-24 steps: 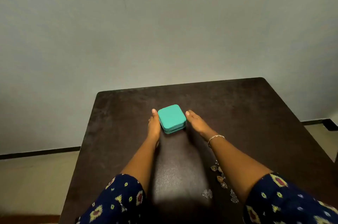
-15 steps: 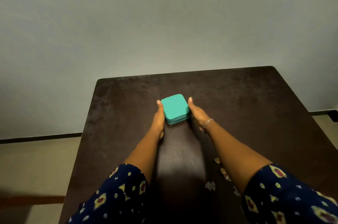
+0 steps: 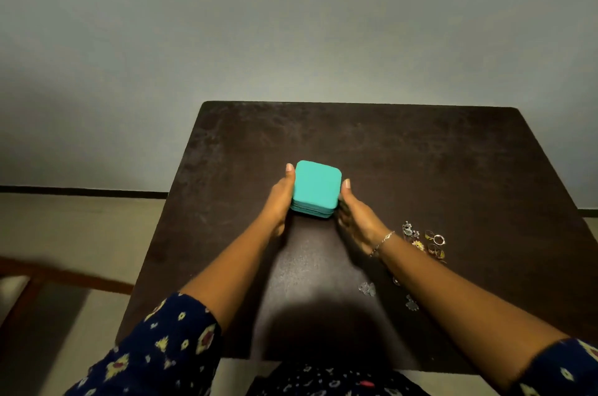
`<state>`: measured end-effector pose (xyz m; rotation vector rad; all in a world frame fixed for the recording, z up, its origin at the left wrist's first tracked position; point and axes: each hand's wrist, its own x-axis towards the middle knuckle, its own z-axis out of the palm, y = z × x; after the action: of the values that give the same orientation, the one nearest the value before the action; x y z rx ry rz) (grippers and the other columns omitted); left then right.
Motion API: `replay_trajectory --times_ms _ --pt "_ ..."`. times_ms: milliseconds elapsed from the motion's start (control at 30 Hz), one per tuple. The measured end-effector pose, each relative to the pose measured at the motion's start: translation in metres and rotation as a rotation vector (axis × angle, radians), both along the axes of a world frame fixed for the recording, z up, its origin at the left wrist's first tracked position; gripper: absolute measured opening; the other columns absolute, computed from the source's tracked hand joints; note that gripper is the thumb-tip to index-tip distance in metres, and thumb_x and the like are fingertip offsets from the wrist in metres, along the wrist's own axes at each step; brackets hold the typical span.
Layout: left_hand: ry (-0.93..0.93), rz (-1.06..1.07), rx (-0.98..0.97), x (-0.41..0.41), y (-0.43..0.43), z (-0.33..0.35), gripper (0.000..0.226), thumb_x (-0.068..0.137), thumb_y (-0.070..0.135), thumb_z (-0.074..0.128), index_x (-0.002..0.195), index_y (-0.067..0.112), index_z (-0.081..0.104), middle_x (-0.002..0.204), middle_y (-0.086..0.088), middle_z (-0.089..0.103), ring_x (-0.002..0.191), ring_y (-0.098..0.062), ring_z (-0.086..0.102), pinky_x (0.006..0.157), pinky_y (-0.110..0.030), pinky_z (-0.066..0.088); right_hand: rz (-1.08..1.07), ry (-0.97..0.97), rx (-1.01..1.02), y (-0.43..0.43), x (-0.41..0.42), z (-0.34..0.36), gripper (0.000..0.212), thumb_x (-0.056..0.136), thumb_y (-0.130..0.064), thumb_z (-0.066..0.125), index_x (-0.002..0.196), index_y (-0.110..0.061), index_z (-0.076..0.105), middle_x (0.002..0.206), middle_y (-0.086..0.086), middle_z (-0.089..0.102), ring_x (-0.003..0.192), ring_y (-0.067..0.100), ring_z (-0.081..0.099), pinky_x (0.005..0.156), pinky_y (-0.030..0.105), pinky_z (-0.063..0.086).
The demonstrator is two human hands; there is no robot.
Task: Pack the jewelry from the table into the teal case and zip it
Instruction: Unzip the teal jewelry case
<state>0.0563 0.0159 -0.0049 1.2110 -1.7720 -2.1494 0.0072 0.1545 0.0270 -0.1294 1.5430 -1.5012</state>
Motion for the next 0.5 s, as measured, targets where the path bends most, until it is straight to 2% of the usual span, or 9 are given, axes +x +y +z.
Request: replay_trajectory --times_ms 100,233,333,400,467,500 --pt "0.012 0.026 0.004 0.032 0.016 0.003 0.06 0.094 0.053 0.027 0.123 0.008 0.055 0.12 -0.007 0.062 0.105 -0.016 0.06 0.096 -0.031 0.044 0.082 0.004 -0.004 0.014 0.022 -0.002 0.052 0.097 -0.042 0.021 0.139 -0.014 0.034 0.139 -0.005 0.043 0.114 0.0 0.041 0.089 0.011 0.035" --pt "0.039 0.083 0.035 0.067 0.041 0.003 0.056 0.096 0.049 0.025 0.123 0.01 0.054 0.11 0.002 0.062 0.089 -0.001 0.059 0.072 -0.017 0.044 0.186 0.023 -0.021 0.034 0.04 -0.004 0.049 0.097 -0.04 0.022 0.138 -0.015 0.036 0.122 -0.011 0.048 0.105 -0.001 0.045 0.067 -0.001 0.043" --pt "0.05 0.098 0.054 0.084 0.056 -0.005 0.055 0.096 0.047 0.024 0.123 0.009 0.054 0.107 0.002 0.062 0.084 0.002 0.059 0.065 -0.011 0.046 0.224 0.017 -0.024 0.047 0.048 -0.01 0.049 0.098 -0.039 0.022 0.139 -0.015 0.035 0.115 -0.014 0.046 0.104 -0.003 0.043 0.071 -0.002 0.038" --pt "0.056 0.104 0.053 0.093 0.066 -0.008 0.054 0.097 0.046 0.023 0.12 0.009 0.055 0.101 0.003 0.064 0.079 0.004 0.06 0.057 -0.007 0.047 0.241 0.007 -0.018 0.055 0.055 -0.013 0.048 0.098 -0.039 0.023 0.138 -0.015 0.036 0.115 -0.014 0.047 0.1 -0.004 0.044 0.064 -0.004 0.039" --pt "0.055 0.106 0.049 0.098 0.072 -0.011 0.051 0.097 0.045 0.022 0.116 0.011 0.056 0.095 0.006 0.064 0.074 0.005 0.061 0.054 -0.005 0.047 0.263 0.016 -0.008 0.062 0.058 -0.016 0.048 0.098 -0.038 0.023 0.138 -0.015 0.037 0.119 -0.013 0.048 0.101 -0.003 0.045 0.061 -0.004 0.04" --pt "0.053 0.107 0.044 0.099 0.074 -0.012 0.05 0.098 0.045 0.022 0.115 0.013 0.056 0.093 0.007 0.063 0.073 0.006 0.061 0.054 -0.005 0.046 0.276 0.026 -0.003 0.063 0.059 -0.017 0.048 0.098 -0.038 0.023 0.138 -0.015 0.036 0.123 -0.011 0.048 0.103 -0.003 0.044 0.066 -0.003 0.039"
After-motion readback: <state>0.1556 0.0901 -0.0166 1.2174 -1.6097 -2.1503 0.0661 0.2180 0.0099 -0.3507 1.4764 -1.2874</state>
